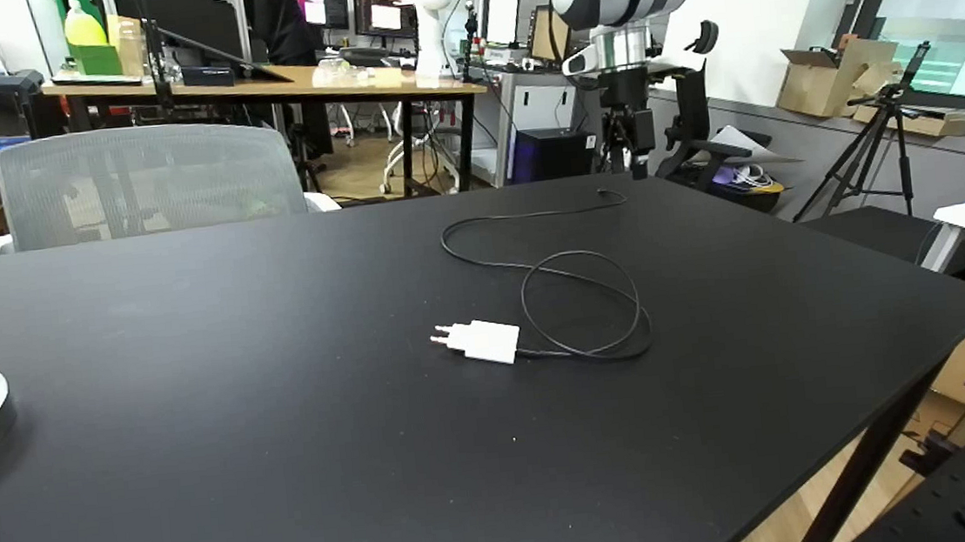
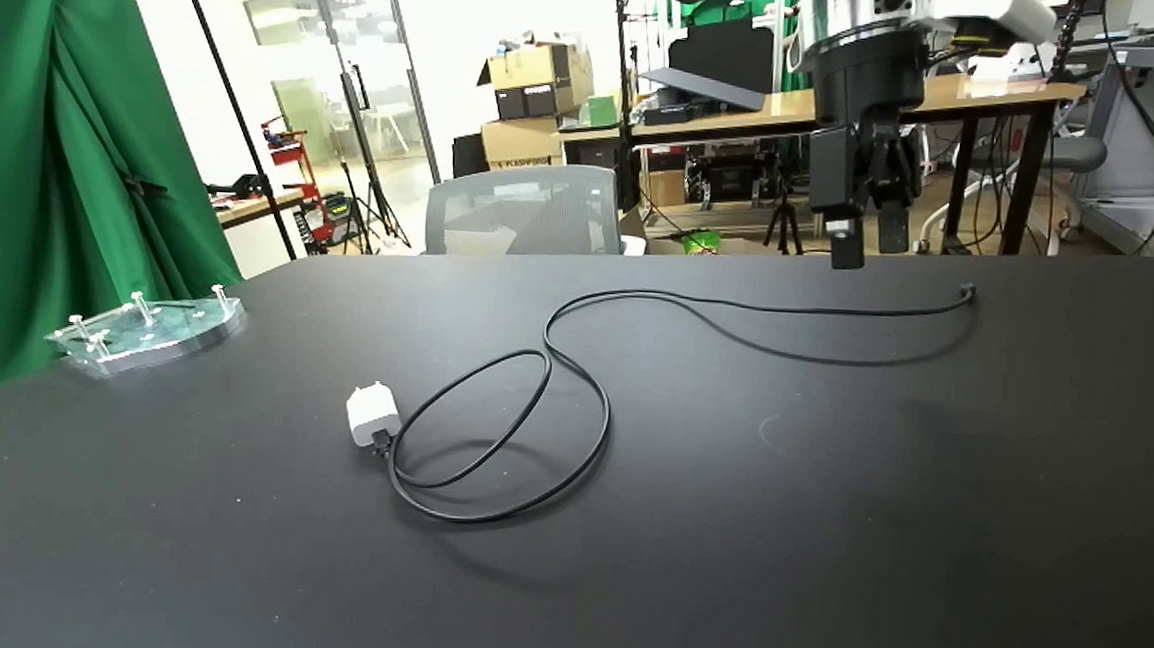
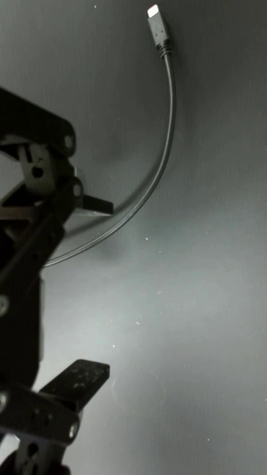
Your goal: Fold the charger on the table
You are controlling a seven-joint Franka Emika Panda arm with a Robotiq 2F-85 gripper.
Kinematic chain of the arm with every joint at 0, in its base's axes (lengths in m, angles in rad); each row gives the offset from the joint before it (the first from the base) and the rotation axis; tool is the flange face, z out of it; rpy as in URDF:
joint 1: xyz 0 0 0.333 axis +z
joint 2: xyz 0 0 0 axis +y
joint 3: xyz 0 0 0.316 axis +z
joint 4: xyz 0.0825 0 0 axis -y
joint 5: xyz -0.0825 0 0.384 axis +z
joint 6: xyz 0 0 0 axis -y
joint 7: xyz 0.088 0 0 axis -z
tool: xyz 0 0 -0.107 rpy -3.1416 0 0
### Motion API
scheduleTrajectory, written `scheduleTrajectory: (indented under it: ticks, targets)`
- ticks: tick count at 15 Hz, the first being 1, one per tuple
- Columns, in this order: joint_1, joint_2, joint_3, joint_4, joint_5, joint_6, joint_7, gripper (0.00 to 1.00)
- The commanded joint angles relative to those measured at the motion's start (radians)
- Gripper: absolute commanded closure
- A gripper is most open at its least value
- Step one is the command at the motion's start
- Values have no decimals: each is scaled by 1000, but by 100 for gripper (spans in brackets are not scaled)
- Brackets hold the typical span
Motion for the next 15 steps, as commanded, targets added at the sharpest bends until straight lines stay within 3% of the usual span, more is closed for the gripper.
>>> scheduleTrajectory:
  ticks: [1, 15]
  targets:
    - [11, 34, 5, 30, -20, -6, -1, 0]
    - [45, 158, -11, 174, -100, -22, -26, 0]
